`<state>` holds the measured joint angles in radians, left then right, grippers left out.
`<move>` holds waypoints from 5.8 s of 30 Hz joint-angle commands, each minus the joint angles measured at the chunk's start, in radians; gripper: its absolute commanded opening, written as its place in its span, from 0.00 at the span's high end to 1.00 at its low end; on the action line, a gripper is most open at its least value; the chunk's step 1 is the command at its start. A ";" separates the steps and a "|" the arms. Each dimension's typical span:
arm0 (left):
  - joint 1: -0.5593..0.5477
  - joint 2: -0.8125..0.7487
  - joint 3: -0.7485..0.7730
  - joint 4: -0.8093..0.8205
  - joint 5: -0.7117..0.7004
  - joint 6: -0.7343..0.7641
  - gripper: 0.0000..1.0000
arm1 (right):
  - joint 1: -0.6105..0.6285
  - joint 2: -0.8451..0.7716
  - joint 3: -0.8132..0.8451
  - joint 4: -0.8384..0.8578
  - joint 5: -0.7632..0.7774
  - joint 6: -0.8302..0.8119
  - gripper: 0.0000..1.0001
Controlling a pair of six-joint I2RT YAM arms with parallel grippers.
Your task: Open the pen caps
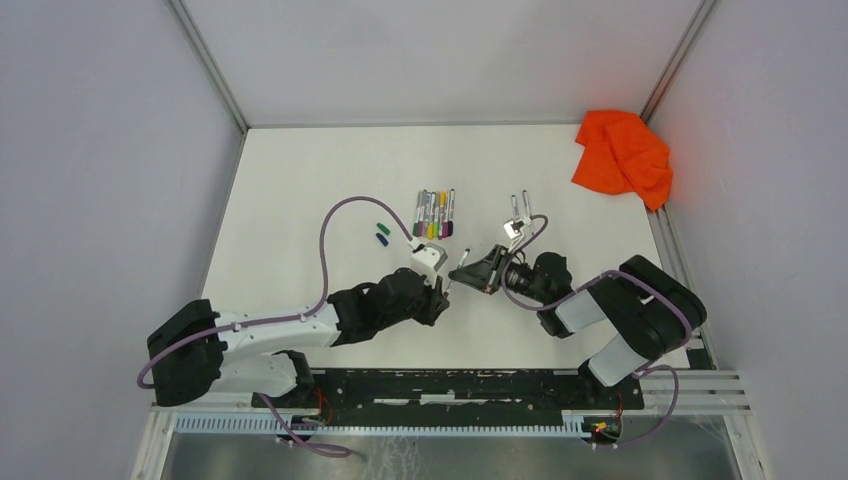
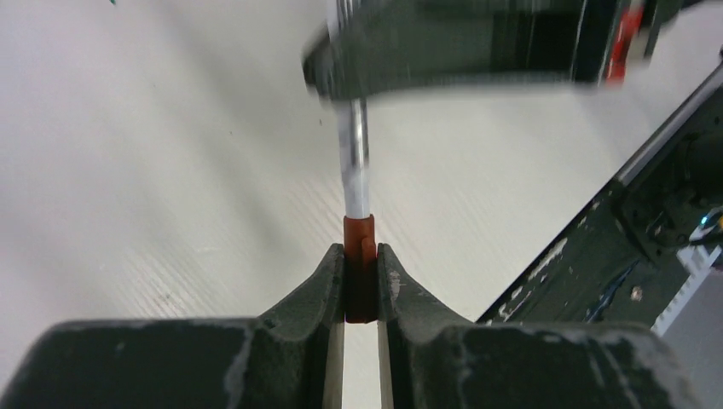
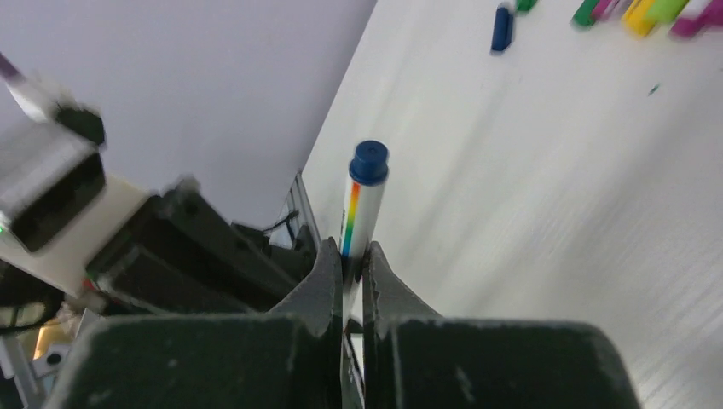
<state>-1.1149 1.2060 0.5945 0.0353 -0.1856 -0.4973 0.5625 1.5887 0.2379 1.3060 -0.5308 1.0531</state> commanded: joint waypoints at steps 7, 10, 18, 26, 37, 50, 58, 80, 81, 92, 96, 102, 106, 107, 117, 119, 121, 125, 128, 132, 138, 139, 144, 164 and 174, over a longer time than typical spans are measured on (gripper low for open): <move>-0.095 -0.059 -0.050 0.075 0.096 0.067 0.98 | -0.143 0.154 0.015 0.311 0.065 -0.034 1.00; -0.100 -0.067 -0.050 0.064 0.055 0.053 0.98 | -0.151 0.189 0.044 0.334 0.042 -0.053 1.00; -0.099 -0.094 -0.001 -0.071 -0.402 -0.135 0.98 | -0.162 0.054 0.246 -0.311 0.115 -0.378 1.00; -0.078 -0.071 0.157 -0.318 -0.719 -0.380 0.98 | -0.170 -0.079 0.529 -1.044 0.442 -0.696 1.00; 0.333 -0.012 0.195 -0.325 -0.338 -0.479 0.98 | -0.205 -0.013 0.837 -1.461 0.667 -0.843 1.00; 0.715 0.310 0.187 -0.145 0.146 -0.560 0.98 | -0.315 0.106 0.940 -1.570 0.729 -0.954 1.00; 0.754 0.449 0.224 -0.097 0.223 -0.596 0.98 | -0.374 0.172 0.955 -1.571 0.713 -0.964 1.00; 0.795 0.312 0.170 -0.232 0.079 -0.608 0.89 | -0.418 0.278 1.002 -1.571 0.660 -0.969 0.98; 0.796 0.313 0.168 -0.231 0.079 -0.609 0.87 | -0.420 0.285 1.007 -1.573 0.659 -0.972 0.97; 0.797 0.375 0.171 -0.193 0.105 -0.632 0.75 | -0.430 0.367 1.067 -1.585 0.601 -0.982 0.93; 0.798 0.378 0.171 -0.188 0.100 -0.637 0.69 | -0.431 0.390 1.084 -1.592 0.597 -0.983 0.90; 0.797 0.387 0.177 -0.183 0.100 -0.643 0.65 | -0.431 0.414 1.095 -1.597 0.589 -0.985 0.84; 0.798 0.385 0.176 -0.181 0.097 -0.650 0.65 | -0.429 0.421 1.097 -1.596 0.580 -0.985 0.82; 0.798 0.382 0.176 -0.181 0.096 -0.652 0.65 | -0.430 0.423 1.097 -1.596 0.580 -0.985 0.81; 0.798 0.375 0.182 -0.161 0.070 -0.695 0.70 | -0.430 0.431 1.096 -1.594 0.581 -0.983 0.73; 0.798 0.375 0.185 -0.154 0.065 -0.703 0.73 | -0.429 0.430 1.092 -1.592 0.581 -0.981 0.73; 0.798 0.374 0.185 -0.144 0.063 -0.711 0.74 | -0.431 0.425 1.089 -1.586 0.584 -0.980 0.71; 0.798 0.375 0.189 -0.136 0.059 -0.725 0.76 | -0.428 0.415 1.083 -1.576 0.583 -0.976 0.69; 0.797 0.380 0.200 -0.133 0.054 -0.728 0.77 | -0.428 0.404 1.079 -1.570 0.583 -0.972 0.67; 0.798 0.386 0.205 -0.125 0.048 -0.736 0.78 | -0.426 0.371 1.061 -1.549 0.587 -0.968 0.67; 0.798 0.391 0.201 -0.116 0.042 -0.745 0.80 | -0.400 0.296 1.045 -1.529 0.613 -0.968 0.65; 0.798 0.391 0.198 -0.113 0.041 -0.748 0.80 | -0.393 0.289 1.049 -1.535 0.619 -0.968 0.64; 0.797 0.384 0.183 -0.107 0.046 -0.754 0.81 | -0.353 0.259 1.075 -1.556 0.646 -0.972 0.63; 0.763 0.169 0.087 -0.115 0.094 -0.565 0.72 | -0.181 0.362 1.236 -1.593 0.575 -0.924 0.62; 0.715 0.230 0.115 -0.102 0.134 -0.420 0.52 | -0.136 0.474 1.350 -1.627 0.556 -0.876 0.60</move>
<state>-0.3885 1.4143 0.6910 -0.0906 -0.0685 -1.0279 0.4263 2.0335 1.5230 -0.3038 0.0284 0.1474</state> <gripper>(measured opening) 0.466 0.396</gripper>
